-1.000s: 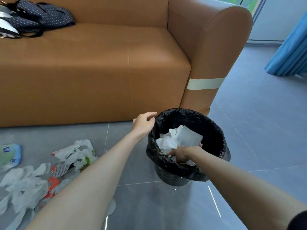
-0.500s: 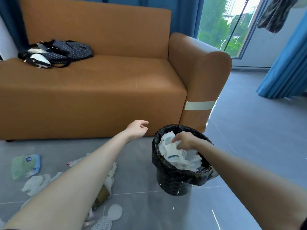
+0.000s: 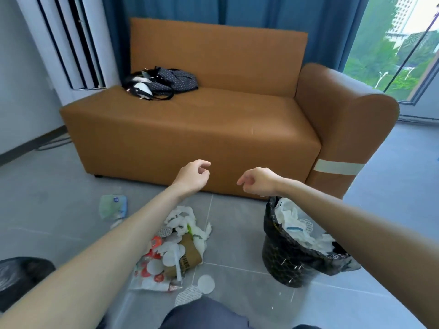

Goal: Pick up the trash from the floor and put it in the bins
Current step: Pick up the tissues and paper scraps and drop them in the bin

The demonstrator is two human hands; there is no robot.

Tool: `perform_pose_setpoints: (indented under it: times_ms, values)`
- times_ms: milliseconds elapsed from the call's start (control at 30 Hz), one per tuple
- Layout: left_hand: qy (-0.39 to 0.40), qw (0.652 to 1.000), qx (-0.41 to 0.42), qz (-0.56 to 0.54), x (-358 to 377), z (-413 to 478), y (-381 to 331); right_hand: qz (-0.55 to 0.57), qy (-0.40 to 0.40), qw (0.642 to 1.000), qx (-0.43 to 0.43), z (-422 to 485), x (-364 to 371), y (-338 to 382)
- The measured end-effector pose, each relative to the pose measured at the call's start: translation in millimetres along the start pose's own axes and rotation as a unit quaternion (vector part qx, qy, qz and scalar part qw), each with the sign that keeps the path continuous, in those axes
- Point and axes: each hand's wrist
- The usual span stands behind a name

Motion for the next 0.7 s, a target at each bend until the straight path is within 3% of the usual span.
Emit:
perform_pose_setpoints:
  times_ms: [133,333,500,700]
  values:
    - [-0.039,0.996,-0.073,-0.035,5,-13,51,0.014,0.033,0.999,-0.020,22,39,19]
    - [-0.018,0.979,-0.197,-0.044,31,-34,139,0.007,0.111,0.994,-0.019,63,136,17]
    - [-0.004,0.970,-0.243,-0.025,58,-50,212,-0.050,0.183,0.980,-0.051,86,219,6]
    - [-0.001,0.963,-0.266,-0.038,80,-53,258,-0.139,0.206,0.966,-0.076,110,310,-9]
Point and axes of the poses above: each hand's wrist, its own z-axis towards the middle knuckle, its own x-axis out of the palm, y = z × x, and after that the axes turned 4 degrees about z, right-handed
